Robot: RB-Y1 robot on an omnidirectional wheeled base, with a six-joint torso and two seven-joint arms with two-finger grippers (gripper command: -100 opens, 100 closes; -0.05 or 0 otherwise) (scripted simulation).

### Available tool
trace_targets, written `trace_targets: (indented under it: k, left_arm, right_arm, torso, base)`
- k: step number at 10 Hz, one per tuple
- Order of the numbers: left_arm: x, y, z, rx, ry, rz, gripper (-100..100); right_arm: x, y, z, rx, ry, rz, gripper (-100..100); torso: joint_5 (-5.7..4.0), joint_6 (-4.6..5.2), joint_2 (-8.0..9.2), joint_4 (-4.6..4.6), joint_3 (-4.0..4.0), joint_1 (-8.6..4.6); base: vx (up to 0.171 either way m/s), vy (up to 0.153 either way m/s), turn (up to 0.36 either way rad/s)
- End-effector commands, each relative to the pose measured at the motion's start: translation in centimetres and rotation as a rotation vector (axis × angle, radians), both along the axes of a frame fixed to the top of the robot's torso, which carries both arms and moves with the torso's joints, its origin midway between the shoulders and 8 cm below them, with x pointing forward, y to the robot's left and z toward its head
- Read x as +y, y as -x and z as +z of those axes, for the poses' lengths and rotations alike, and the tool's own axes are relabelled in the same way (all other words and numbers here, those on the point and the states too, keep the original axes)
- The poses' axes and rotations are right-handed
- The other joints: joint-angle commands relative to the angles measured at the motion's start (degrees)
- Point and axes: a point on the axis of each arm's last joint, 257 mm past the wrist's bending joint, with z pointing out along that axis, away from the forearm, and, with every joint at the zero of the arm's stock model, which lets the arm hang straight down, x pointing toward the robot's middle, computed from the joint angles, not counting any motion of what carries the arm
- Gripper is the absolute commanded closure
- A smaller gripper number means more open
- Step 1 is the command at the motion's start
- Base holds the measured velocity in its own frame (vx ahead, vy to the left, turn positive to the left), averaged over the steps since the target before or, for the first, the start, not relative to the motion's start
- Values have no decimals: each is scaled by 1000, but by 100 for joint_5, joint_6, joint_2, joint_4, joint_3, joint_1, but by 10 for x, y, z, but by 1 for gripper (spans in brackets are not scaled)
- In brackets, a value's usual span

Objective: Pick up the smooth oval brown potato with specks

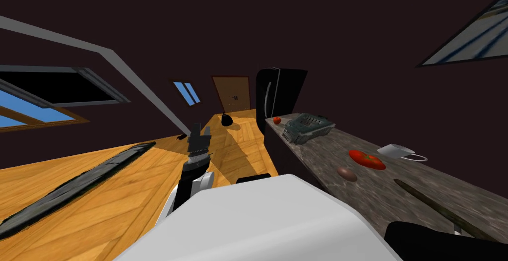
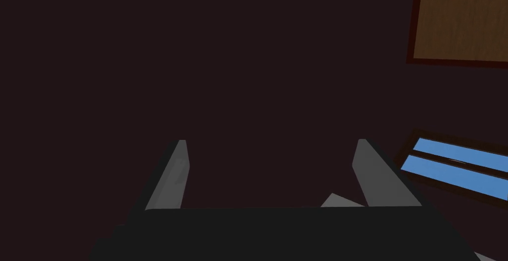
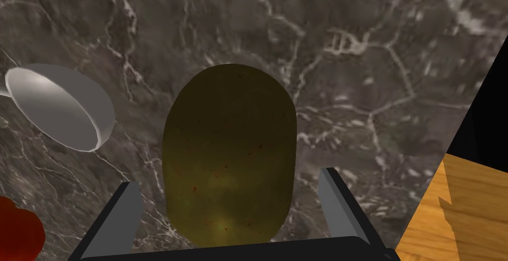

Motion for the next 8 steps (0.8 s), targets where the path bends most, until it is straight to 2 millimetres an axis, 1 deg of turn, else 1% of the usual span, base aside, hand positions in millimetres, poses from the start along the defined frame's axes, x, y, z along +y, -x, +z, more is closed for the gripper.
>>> trace_targets:
  k: [1, 3, 4, 5, 6, 8]
  left_arm:
    - [0, 0, 0, 0, 0, 0, 0]
    - [0, 0, 0, 0, 0, 0, 0]
    - [0, 0, 0, 0, 0, 0, 0]
    - [0, 0, 0, 0, 0, 0, 0]
    - [0, 0, 0, 0, 0, 0, 0]
    - [0, 0, 0, 0, 0, 0, 0]
  right_arm:
    - [-3, -1, 0, 1, 0, -15, -100]
    - [-3, -1, 0, -18, -12, -67, -100]
    - [-18, -9, -2, 9, -7, -40, -100]
    - [-21, -8, -2, 11, -1, -46, -100]
    - [-22, -8, -2, 5, -4, -68, -100]
    - [-22, -8, -2, -9, -12, -105, -100]
  torso:
    - [0, 0, 0, 0, 0, 0]
    - [-4, 2, -25, -5, -14, -20]
    - [-6, 0, -36, -8, -21, -28]
    - [-4, -8, -14, -5, -10, -14]
    - [-1, 1, 1, 0, 0, -6]
    - [-3, 2, -25, -5, -14, -17]
  base:
    - [-59, 45, -29]
    - [-2, 0, -14]
    - [-101, 53, 264]
    - [-131, 71, 144]
    - [-57, 45, -30]
    - [-1, 13, -10]
